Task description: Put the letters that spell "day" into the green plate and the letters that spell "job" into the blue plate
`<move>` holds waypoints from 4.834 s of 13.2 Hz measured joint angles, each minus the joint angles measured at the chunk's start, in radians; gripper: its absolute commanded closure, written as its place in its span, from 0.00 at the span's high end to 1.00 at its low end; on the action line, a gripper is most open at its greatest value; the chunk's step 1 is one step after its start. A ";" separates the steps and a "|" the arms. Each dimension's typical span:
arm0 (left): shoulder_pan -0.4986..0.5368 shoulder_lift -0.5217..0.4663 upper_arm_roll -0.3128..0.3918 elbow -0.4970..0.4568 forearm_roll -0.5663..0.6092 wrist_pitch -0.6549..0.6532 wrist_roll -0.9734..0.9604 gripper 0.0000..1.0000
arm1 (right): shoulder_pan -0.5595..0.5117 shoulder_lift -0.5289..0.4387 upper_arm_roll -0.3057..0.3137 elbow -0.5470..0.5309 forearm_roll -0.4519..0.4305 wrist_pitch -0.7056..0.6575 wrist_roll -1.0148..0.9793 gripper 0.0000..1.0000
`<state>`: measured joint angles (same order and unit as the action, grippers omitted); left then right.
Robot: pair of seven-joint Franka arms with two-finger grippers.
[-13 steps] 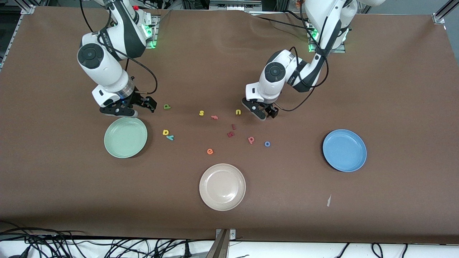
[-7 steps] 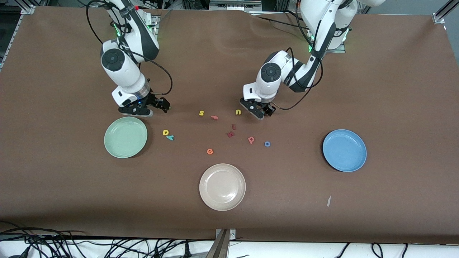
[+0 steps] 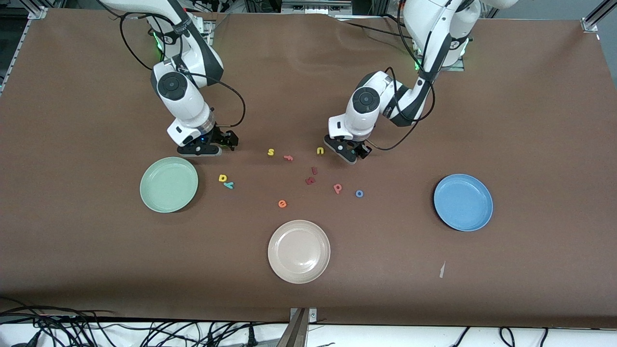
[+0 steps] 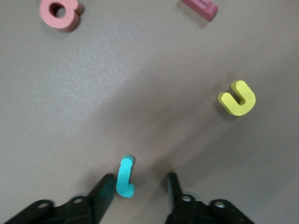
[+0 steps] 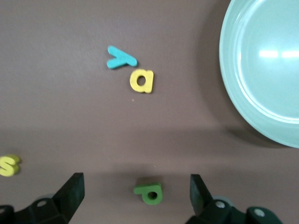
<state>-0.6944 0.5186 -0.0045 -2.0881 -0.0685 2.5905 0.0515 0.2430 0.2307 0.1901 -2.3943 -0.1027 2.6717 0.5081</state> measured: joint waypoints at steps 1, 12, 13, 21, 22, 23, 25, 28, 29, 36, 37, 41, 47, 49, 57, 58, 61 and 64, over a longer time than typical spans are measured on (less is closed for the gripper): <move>0.000 0.000 -0.001 0.003 0.000 0.000 0.000 0.13 | 0.000 0.000 0.000 -0.017 -0.007 0.013 0.000 1.00; 0.104 -0.014 0.014 0.088 0.000 -0.119 0.072 0.00 | 0.000 0.049 0.001 -0.095 -0.016 0.139 0.000 1.00; 0.136 -0.031 0.014 0.111 0.000 -0.183 0.076 0.00 | 0.000 0.054 0.001 -0.095 -0.016 0.144 0.000 0.99; 0.453 -0.127 0.019 0.156 0.005 -0.420 0.217 0.00 | 0.001 0.076 0.001 -0.095 -0.017 0.173 0.000 0.81; 0.487 -0.124 0.020 0.156 0.005 -0.421 0.257 0.00 | 0.001 0.076 0.001 -0.095 -0.017 0.173 0.000 0.80; 0.520 -0.115 0.020 0.160 0.005 -0.421 0.295 0.00 | 0.002 0.076 0.001 -0.095 -0.017 0.173 0.000 0.77; 0.576 -0.074 0.020 0.190 0.011 -0.420 0.374 0.00 | 0.002 0.076 0.001 -0.095 -0.017 0.174 0.000 0.72; 0.614 0.018 0.018 0.278 0.059 -0.419 0.406 0.79 | 0.002 0.079 0.001 -0.095 -0.017 0.174 0.000 0.65; 0.616 0.042 0.018 0.304 0.061 -0.419 0.406 1.00 | 0.002 0.082 0.001 -0.095 -0.017 0.176 0.000 0.59; 0.562 0.082 -0.012 0.427 -0.019 -0.425 0.217 1.00 | 0.002 0.082 0.000 -0.094 -0.024 0.184 0.000 0.33; 0.528 0.094 -0.014 0.438 -0.032 -0.425 0.148 1.00 | 0.003 0.082 0.001 -0.094 -0.024 0.185 0.000 0.33; 0.386 0.149 -0.017 0.481 -0.053 -0.425 -0.141 1.00 | 0.003 0.075 0.001 -0.088 -0.028 0.175 -0.018 0.33; 0.287 0.212 -0.017 0.531 -0.056 -0.355 -0.427 1.00 | -0.008 -0.080 -0.065 0.005 -0.029 -0.069 -0.243 0.33; 0.268 0.233 -0.018 0.534 -0.057 -0.310 -0.480 1.00 | -0.016 -0.079 -0.143 0.052 -0.029 -0.091 -0.380 0.34; 0.228 0.269 -0.016 0.537 -0.057 -0.244 -0.519 0.88 | -0.050 0.019 -0.251 0.133 -0.024 -0.096 -0.568 0.74; 0.222 0.271 -0.016 0.537 -0.053 -0.244 -0.518 0.86 | -0.049 0.020 -0.250 0.133 -0.009 -0.096 -0.565 0.74; 0.204 0.282 -0.015 0.536 -0.047 -0.244 -0.518 0.78 | -0.046 0.027 -0.227 0.138 0.026 -0.096 -0.496 0.74; 0.204 0.286 -0.012 0.536 -0.028 -0.244 -0.514 0.64 | -0.019 0.066 -0.168 0.183 0.027 -0.096 -0.331 0.74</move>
<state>-0.4907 0.8044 -0.0160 -1.5516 -0.0960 2.3461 -0.4628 0.2244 0.2965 0.0223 -2.2108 -0.0755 2.5755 0.1770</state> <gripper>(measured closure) 0.216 0.256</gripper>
